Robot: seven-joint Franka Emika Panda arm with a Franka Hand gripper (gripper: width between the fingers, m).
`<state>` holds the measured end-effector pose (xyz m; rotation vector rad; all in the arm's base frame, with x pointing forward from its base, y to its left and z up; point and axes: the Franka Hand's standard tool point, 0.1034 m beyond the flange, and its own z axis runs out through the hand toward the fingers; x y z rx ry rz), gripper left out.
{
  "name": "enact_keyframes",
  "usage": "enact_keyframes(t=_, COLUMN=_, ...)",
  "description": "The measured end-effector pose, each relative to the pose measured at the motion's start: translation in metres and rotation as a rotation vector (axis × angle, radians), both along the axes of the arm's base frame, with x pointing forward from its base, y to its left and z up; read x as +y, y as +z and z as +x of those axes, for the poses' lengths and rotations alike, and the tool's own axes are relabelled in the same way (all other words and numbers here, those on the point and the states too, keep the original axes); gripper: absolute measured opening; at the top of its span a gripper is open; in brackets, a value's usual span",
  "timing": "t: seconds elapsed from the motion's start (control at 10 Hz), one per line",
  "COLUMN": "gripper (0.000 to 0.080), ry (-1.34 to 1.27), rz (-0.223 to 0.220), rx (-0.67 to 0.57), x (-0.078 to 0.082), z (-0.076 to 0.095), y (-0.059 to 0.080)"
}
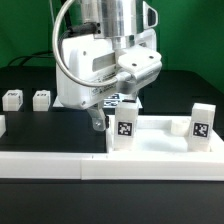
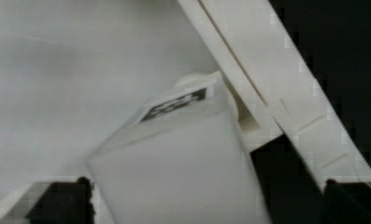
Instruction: Assemble square table
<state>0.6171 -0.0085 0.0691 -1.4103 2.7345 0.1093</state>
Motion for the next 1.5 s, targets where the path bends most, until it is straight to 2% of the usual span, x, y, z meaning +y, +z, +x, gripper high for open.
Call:
enact_keyframes(t=0.7, gripper=0.0649, ry=0.009, rz=0.0, rx=-0.002, x=0.001, z=0.0, y=0.0)
enact_keyframes(t=1.0, gripper=0.0649, ry=0.265, rz=-0.002, rx=-0.055, x=0.021, z=-0.009, y=0.018)
enact_keyframes(t=1.1, gripper=0.0649, ry=0.428, rz=-0.007, rx=-0.082, x=0.026, z=-0.006, y=0.026)
enact_keyframes(t=1.2, gripper=0.0649, ry=0.614, rz=-0.016, rx=-0.102, x=0.029, z=-0.006, y=0.029)
enact_keyframes(t=1.5, gripper=0.0649, ry=0.787, rz=-0.025, rx=-0.115, x=0.027, z=-0.006, y=0.027)
